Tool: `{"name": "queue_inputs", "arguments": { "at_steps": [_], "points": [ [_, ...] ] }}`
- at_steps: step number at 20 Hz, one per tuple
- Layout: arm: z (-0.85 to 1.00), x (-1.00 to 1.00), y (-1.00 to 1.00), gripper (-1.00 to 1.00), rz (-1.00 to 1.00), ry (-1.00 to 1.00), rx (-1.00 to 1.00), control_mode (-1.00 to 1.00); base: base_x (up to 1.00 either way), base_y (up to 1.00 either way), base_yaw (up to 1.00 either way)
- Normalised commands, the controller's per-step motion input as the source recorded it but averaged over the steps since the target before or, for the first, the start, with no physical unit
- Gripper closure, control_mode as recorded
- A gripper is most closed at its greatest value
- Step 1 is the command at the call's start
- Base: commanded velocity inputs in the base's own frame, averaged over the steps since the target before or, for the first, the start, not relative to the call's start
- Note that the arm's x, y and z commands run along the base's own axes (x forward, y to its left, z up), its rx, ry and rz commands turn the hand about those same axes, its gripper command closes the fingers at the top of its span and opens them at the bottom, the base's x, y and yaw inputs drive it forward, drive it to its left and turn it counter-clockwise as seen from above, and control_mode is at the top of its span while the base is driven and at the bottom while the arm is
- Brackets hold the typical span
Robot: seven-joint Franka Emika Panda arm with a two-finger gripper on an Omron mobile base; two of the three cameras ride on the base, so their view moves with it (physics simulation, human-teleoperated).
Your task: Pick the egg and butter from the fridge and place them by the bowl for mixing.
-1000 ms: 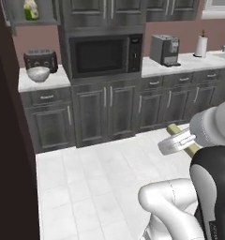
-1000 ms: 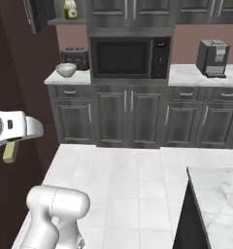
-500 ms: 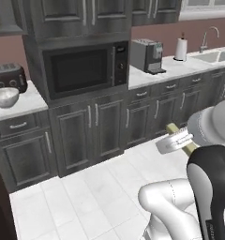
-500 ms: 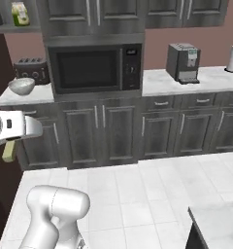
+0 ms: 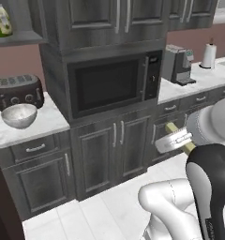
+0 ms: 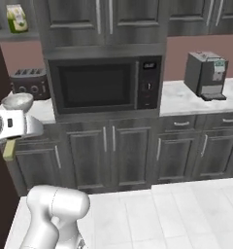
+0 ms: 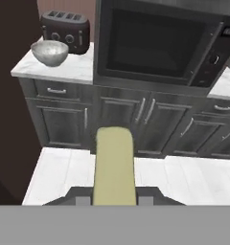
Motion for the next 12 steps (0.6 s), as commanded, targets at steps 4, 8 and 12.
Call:
{"name": "queue_inputs", "arguments": {
  "at_steps": [4,8,12],
  "points": [
    [0.0,0.0,0.0,1.0,0.0,0.0,0.0,1.0,0.72,0.89,0.12],
    [0.0,0.0,0.0,1.0,0.0,0.0,0.0,1.0,0.52,0.98,0.16],
    [0.0,0.0,0.0,1.0,0.0,0.0,0.0,1.0,0.56,0.48,0.05]
  ]
}}
